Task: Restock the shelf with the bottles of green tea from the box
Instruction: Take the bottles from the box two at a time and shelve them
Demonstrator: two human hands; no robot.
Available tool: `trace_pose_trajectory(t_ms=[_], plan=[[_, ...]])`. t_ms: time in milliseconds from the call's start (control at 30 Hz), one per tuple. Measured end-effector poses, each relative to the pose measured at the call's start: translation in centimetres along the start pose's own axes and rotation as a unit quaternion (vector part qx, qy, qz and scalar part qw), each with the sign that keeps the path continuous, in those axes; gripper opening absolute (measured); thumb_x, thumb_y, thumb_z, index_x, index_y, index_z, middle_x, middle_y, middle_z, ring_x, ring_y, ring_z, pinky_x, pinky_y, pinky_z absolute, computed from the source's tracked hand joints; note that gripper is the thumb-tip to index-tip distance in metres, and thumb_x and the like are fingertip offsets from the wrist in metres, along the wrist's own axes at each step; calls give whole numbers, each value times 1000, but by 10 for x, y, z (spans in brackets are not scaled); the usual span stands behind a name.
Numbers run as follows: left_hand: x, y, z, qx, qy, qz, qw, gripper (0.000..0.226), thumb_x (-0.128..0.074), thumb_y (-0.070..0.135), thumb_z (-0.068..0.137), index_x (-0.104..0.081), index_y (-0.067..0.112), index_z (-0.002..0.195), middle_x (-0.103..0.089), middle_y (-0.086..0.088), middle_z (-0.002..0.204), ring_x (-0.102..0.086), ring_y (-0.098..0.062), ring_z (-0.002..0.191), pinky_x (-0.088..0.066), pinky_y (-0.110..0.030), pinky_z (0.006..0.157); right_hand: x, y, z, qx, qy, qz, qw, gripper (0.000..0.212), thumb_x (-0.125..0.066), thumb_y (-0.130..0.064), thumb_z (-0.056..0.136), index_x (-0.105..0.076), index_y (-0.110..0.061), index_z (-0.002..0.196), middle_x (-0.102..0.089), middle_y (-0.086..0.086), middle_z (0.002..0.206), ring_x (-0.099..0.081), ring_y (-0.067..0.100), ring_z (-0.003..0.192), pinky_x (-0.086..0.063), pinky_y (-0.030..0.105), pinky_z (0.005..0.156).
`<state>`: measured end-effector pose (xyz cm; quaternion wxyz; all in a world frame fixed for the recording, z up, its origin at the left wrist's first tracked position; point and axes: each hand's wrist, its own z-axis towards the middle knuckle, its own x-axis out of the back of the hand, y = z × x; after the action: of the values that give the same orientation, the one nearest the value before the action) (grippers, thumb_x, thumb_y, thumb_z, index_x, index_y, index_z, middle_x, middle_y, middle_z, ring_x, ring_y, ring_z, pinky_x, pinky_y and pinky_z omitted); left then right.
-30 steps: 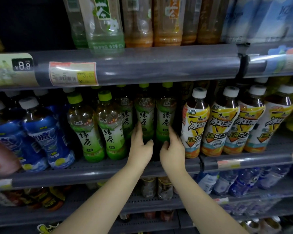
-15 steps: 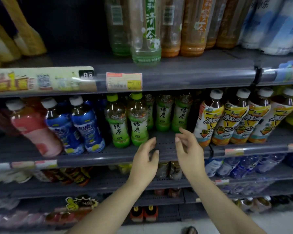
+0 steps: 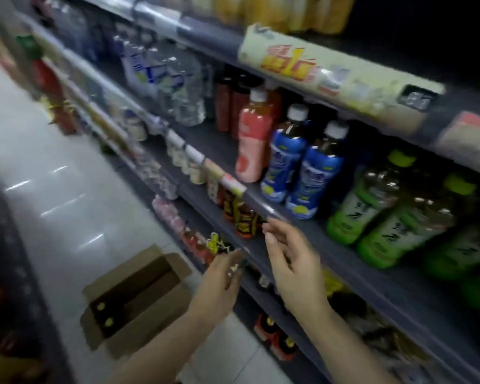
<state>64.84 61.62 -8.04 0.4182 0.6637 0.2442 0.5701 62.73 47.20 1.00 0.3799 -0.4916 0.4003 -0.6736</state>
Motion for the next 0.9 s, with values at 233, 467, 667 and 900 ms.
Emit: trace_pose_trajectory(t_ms=[233,467,667,900], plan=[[76,-92,-80,171,218,23,960,41,-51,19,94,-45,29,134,-49,9,129,-50,-10,122,-39,-22,103,-137,-18,16,52,-202,48,977,26,-53,-29,92,-60,-22,116,-65,-6,111,-61,-1,103,-47,12,85],[150,-195,-118,290,291,17,911,44,-46,25,98,-40,22,141,-46,6,141,-43,-10,131,-34,-21,107,-300,-21,0,25,-311,76,947,26,-56,-15,92,-61,-12,117,-65,-6,104,-60,-10,96,-43,3,78],[180,-284,-117,319,272,34,907,45,-44,25,99,-38,21,143,-49,4,139,-47,-9,126,-34,-15,101,-396,12,1,-26,-341,62,938,28,-54,-20,93,-60,-16,120,-63,-10,111,-56,-14,100,-41,1,78],[151,-399,-94,371,241,16,896,46,-41,27,99,-36,24,144,-47,6,139,-45,-8,126,-36,-17,101,-485,98,14,-55,-360,38,931,27,-54,-21,93,-59,-22,119,-62,-8,114,-57,-11,101,-44,3,78]])
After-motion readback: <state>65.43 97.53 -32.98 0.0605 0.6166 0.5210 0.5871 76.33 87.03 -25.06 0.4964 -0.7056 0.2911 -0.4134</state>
